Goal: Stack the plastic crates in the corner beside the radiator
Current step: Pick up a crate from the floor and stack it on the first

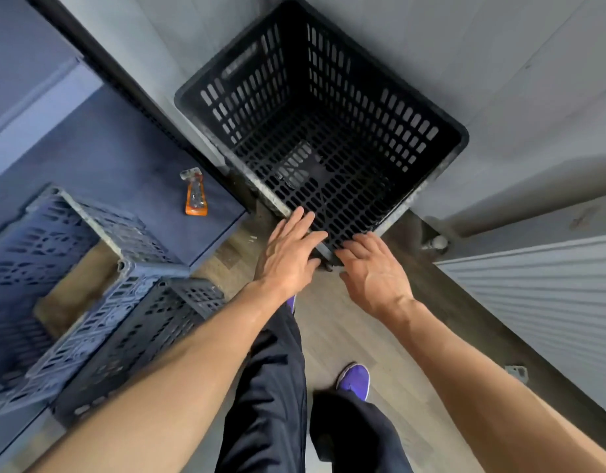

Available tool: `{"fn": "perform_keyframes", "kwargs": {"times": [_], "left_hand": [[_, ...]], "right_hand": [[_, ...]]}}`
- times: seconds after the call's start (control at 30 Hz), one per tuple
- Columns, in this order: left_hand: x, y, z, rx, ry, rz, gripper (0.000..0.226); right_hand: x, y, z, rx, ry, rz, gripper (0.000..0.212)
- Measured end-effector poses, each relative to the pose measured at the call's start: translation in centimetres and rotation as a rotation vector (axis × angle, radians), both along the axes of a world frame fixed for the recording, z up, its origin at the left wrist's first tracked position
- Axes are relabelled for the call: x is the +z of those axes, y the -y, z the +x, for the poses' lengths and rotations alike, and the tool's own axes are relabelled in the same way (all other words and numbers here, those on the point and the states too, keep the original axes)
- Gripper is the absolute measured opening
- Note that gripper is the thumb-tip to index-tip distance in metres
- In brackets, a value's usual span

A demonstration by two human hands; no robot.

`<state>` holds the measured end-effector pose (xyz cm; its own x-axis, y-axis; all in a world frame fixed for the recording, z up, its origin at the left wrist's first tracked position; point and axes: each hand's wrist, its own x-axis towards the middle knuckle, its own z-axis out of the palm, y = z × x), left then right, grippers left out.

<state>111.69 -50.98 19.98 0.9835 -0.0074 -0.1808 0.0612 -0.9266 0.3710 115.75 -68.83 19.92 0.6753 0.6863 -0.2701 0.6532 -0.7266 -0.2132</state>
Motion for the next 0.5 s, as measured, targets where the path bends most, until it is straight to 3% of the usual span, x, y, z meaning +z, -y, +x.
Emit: {"fn": "perform_keyframes", "kwargs": {"times": [0.3, 0.5], "left_hand": [[0.7, 0.7, -1.8, 0.013, -0.102, 0.010, 0.069], [-1.6, 0.8, -2.3, -0.017, 0.077, 0.045, 0.068]], "right_hand": [[0.1, 1.7, 0.3, -0.035, 0.015, 0.029, 0.055], [-1.4, 0.4, 0.1, -0.060, 0.055, 0.012, 0.049]]}}
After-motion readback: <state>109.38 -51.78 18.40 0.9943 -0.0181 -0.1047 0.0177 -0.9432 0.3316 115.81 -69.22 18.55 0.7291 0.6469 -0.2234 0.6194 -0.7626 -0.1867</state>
